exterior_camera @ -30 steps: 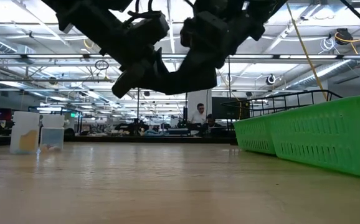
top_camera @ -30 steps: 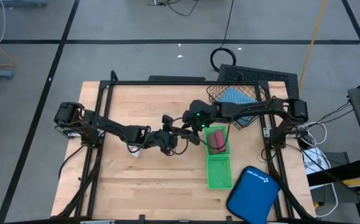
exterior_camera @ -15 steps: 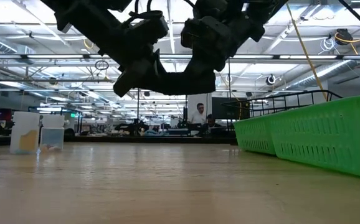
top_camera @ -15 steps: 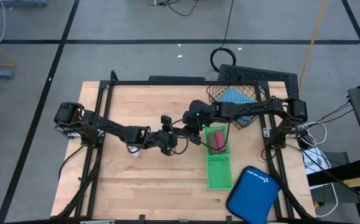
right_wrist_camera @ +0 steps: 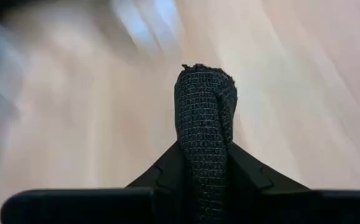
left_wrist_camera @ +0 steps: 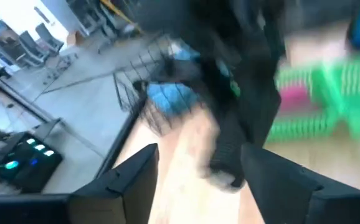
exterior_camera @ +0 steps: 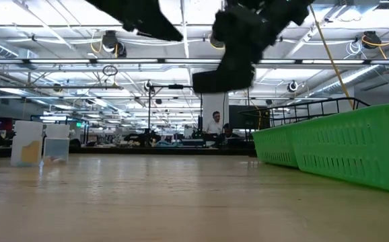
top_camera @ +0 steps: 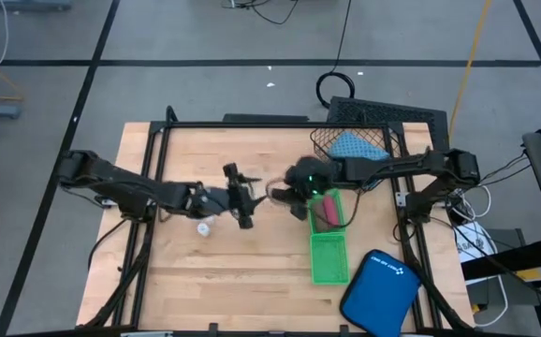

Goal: Pick & Place Medicine items
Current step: Put the black bandage into the top green basket

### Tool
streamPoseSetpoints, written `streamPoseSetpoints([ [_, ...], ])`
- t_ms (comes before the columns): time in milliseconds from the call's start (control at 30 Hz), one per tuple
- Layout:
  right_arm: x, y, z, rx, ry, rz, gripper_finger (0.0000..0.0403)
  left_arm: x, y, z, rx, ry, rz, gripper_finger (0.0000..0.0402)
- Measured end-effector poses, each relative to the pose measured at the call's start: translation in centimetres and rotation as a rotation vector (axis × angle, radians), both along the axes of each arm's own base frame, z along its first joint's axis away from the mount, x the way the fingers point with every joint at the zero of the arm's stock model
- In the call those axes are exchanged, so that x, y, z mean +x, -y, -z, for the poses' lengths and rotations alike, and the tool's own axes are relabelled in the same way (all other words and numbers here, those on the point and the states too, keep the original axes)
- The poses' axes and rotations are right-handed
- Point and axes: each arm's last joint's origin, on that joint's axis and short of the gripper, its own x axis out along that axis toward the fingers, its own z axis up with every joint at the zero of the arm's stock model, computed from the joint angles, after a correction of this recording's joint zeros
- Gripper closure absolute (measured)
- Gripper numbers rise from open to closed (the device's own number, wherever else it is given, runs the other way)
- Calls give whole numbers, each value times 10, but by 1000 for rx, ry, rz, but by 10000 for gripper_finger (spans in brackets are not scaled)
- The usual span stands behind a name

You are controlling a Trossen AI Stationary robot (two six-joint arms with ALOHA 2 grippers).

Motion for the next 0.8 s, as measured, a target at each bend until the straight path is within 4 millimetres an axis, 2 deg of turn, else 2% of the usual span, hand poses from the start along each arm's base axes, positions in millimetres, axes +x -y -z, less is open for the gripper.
streamPoseSetpoints([
  [33,-4,-3,6,-9,-49,38,338,-4,-3,-5,-14,3,2,156],
  [67,-4,-6,4,-3,-33,74,338,-9,-6,-7,-26,-11,8,151],
  [233,-29,-33,-4,7,-15,353,338,-26,-19,-11,-75,-25,118,140],
  [300,-40,-49,4,1,-26,460,338,-31,-28,-13,-108,40,154,141],
  [333,-47,-55,10,-34,-48,522,338,-36,-33,-10,-124,67,162,142],
  [433,-56,-77,7,5,60,657,338,-51,-47,1,-173,164,118,144],
  [600,-71,-95,33,33,60,794,338,-72,-63,16,-278,343,3,142],
  [800,-87,-91,70,85,5,914,338,-77,-66,18,-367,422,-23,142],
])
